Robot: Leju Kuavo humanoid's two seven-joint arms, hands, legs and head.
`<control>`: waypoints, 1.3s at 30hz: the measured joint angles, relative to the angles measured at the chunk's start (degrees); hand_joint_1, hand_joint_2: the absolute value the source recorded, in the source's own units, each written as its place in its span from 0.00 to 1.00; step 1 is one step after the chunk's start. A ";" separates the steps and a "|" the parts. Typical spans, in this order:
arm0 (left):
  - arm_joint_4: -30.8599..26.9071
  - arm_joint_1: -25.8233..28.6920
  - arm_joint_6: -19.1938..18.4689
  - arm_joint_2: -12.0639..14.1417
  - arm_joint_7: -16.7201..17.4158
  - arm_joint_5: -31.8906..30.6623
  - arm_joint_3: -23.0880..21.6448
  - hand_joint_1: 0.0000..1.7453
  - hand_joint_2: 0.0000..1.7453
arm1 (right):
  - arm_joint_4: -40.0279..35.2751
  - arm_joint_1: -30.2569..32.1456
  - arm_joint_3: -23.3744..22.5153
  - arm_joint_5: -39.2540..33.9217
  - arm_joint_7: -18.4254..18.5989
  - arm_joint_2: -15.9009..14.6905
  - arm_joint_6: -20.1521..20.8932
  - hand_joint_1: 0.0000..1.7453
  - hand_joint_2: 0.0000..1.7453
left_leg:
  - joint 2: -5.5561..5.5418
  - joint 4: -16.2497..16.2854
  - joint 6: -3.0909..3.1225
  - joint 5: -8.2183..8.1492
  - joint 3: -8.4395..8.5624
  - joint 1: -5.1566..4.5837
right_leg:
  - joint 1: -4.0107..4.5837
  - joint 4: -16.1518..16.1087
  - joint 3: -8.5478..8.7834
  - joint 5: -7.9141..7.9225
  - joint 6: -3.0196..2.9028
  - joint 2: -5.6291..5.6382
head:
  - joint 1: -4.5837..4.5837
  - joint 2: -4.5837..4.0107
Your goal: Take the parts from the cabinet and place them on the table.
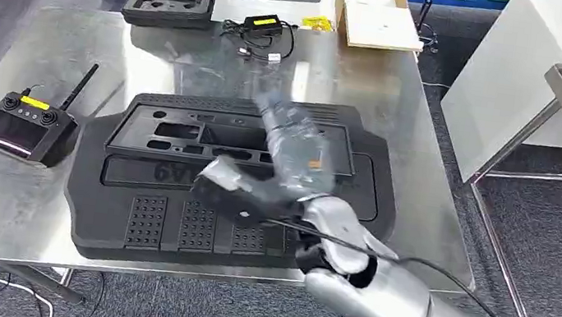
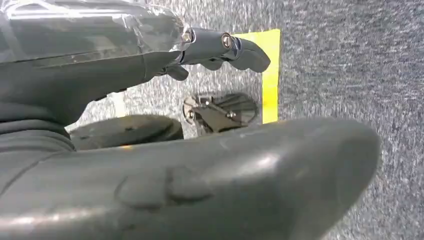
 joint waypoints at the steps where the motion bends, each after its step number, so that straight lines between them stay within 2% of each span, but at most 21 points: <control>1: 0.00 -0.10 0.02 0.00 0.33 -0.26 -0.09 0.00 0.00 | -0.79 1.26 -1.12 1.77 -0.81 -0.24 -7.49 0.00 1.00 | 0.01 -0.01 0.01 -0.01 0.00 0.00 | -0.01 0.00 0.01 0.00 0.00 0.00 | 0.00 0.00; 3: 0.00 -0.33 0.13 0.00 0.57 -0.57 -0.22 0.00 0.00 | -1.90 2.92 -2.43 2.35 -1.64 -0.92 -12.89 0.00 1.00 | 0.09 -0.01 0.02 -0.03 0.02 0.00 | -0.01 0.00 0.03 0.00 0.00 0.08 | 0.04 0.00; 5: 0.00 -0.55 0.13 0.00 0.94 -0.74 -0.26 0.00 0.00 | -2.82 4.31 -3.46 3.80 -2.08 -1.42 -12.53 0.00 1.00 | 0.15 0.00 0.02 -0.03 0.05 -0.01 | -0.02 -0.02 0.02 0.01 0.01 0.12 | 0.00 0.00; 7: 0.00 -0.83 0.13 0.00 2.08 -1.45 -0.37 0.00 0.00 | -3.81 6.22 -4.82 9.99 -3.73 -1.47 -13.93 0.00 1.00 | 0.11 0.01 0.02 -0.03 0.05 -0.01 | -0.02 -0.03 0.04 0.01 0.02 0.08 | -0.02 0.00; 9: 0.00 -1.10 0.26 0.00 3.00 -2.30 -0.46 0.00 0.00 | -5.54 8.51 -7.70 15.69 -10.12 -0.79 -15.09 0.00 1.00 | 0.03 0.01 0.02 -0.03 0.05 0.02 | -0.01 -0.03 0.08 0.01 0.01 0.01 | 0.00 0.00; 14: 0.00 -1.36 2.23 -0.02 3.32 -2.38 -0.53 0.00 0.00 | -8.42 14.01 -16.28 9.98 -32.80 5.00 -15.35 0.00 1.00 | 0.05 -0.05 0.02 -0.03 0.10 0.06 | 0.04 -0.02 0.13 0.00 0.00 0.02 | -0.02 0.00; 16: 0.00 -1.28 3.32 0.00 3.17 -2.17 -0.53 0.00 0.00 | -8.83 15.59 -19.65 7.64 -38.12 7.75 -15.35 0.00 1.00 | 0.05 -0.06 0.02 -0.03 0.10 0.06 | 0.05 -0.02 0.14 0.00 0.00 0.02 | -0.02 0.00; 17: 0.00 -1.26 3.63 -0.02 3.02 -2.03 -0.53 0.00 0.00 | -8.88 16.23 -20.99 6.96 -39.35 8.90 -15.35 0.00 1.00 | 0.05 -0.06 0.02 -0.03 0.11 0.06 | 0.05 -0.02 0.15 0.00 0.00 0.02 | -0.02 0.00; 21: 0.00 -1.21 4.39 -0.02 2.82 -1.86 -0.53 0.00 0.00 | -8.88 17.96 -25.22 6.00 -40.92 12.61 -15.35 0.00 1.00 | 0.06 -0.07 0.02 -0.03 0.14 0.06 | 0.04 -0.02 0.20 0.00 0.00 0.03 | 0.00 0.00; 26: 0.00 -0.74 5.14 0.00 1.64 -1.31 -0.53 0.00 0.00 | -8.85 19.82 -28.31 5.84 -41.64 15.69 -15.35 0.00 1.00 | 0.01 0.55 0.43 -0.25 -0.07 -0.20 | -0.28 -0.21 0.23 0.32 0.51 -0.01 | -0.20 0.00; 28: 0.02 -0.68 5.22 -0.02 1.40 -1.16 -0.53 0.00 0.00 | -8.85 20.26 -28.68 5.82 -41.66 16.46 -15.33 0.00 1.00 | 0.01 0.27 0.89 0.04 -0.06 -0.34 | -0.36 -0.72 0.46 0.61 0.95 -0.01 | -0.26 0.00; 29: 0.02 -0.64 5.31 -0.13 1.31 -1.09 -0.53 0.00 0.00 | -8.83 20.42 -28.85 5.84 -41.36 16.74 -15.33 0.00 1.00 | 0.13 -1.28 1.46 0.99 0.73 0.58 | -0.11 -0.75 0.68 0.30 1.12 -0.04 | -0.29 0.00; 31: 0.02 -0.62 5.62 -0.17 1.18 -0.85 -0.50 0.00 0.00 | -8.77 20.64 -28.96 5.89 -41.05 16.87 -15.35 0.00 1.00 | 0.49 -2.08 1.62 1.56 1.14 0.52 | -0.24 1.30 -0.02 -1.46 1.51 -0.08 | 0.04 0.00; 32: 0.02 -0.53 5.71 -0.17 1.16 -0.64 -0.50 0.00 0.00 | -8.77 20.89 -29.05 5.89 -40.86 16.94 -15.35 0.00 1.00 | 0.59 -2.03 1.78 1.67 1.05 0.53 | -0.36 6.47 -2.38 -4.52 1.71 -0.07 | 0.63 0.00; 33: 0.02 -0.39 5.77 -0.20 1.16 -0.59 -0.50 0.00 0.00 | -8.77 21.48 -29.14 5.82 -40.81 16.94 -15.35 0.00 1.00 | 0.66 -1.93 1.82 1.62 1.02 0.53 | -0.46 10.94 -4.40 -6.46 1.86 -0.07 | 0.94 0.00; 34: 0.02 -0.26 5.84 -0.22 1.11 -0.46 -0.50 0.00 0.00 | -8.75 22.25 -29.21 5.73 -40.96 16.94 -15.35 0.00 1.00 | 0.69 -1.86 1.81 1.49 1.01 0.54 | -0.55 14.63 -6.10 -7.50 2.05 -0.08 | 1.07 0.00; 35: 0.02 -0.16 5.95 -0.22 1.09 -0.29 -0.50 0.00 0.00 | -8.75 22.84 -29.21 5.67 -41.14 16.94 -15.35 0.00 1.00 | 0.69 -1.74 1.79 1.40 1.00 0.60 | -0.68 15.95 -6.78 -7.24 2.18 -0.08 | 1.20 0.00; 36: 0.02 -0.04 5.99 -0.26 1.00 -0.13 -0.50 0.00 0.00 | -8.75 23.41 -29.23 5.51 -41.40 16.96 -15.35 0.00 1.00 | 0.67 -1.53 1.58 1.15 1.03 0.74 | -0.89 14.66 -6.29 -5.39 2.31 -0.09 | 1.40 0.00; 37: 0.02 -0.01 6.10 -0.31 0.92 -0.11 -0.50 0.00 0.00 | -8.75 23.68 -29.23 5.43 -41.73 17.00 -15.35 0.00 1.00 | 0.63 -1.21 1.33 0.83 1.05 0.95 | -1.09 11.15 -4.77 -2.81 2.46 -0.12 | 1.51 0.00; 38: 0.02 0.01 6.12 -0.35 0.74 -0.07 -0.50 0.00 0.00 | -8.77 23.96 -29.23 5.36 -42.19 17.07 -15.35 0.00 1.00 | 0.56 -0.67 0.87 0.30 1.12 1.26 | -1.31 5.86 -2.25 0.22 2.74 -0.21 | 1.62 0.00; 39: 0.02 0.03 6.12 -0.37 0.59 -0.05 -0.50 0.00 0.00 | -8.77 24.31 -29.25 5.21 -42.49 17.09 -15.35 0.00 1.00 | 0.55 -0.11 0.46 -0.23 1.07 1.40 | -1.51 1.89 -0.67 1.27 3.03 -0.38 | 1.79 0.00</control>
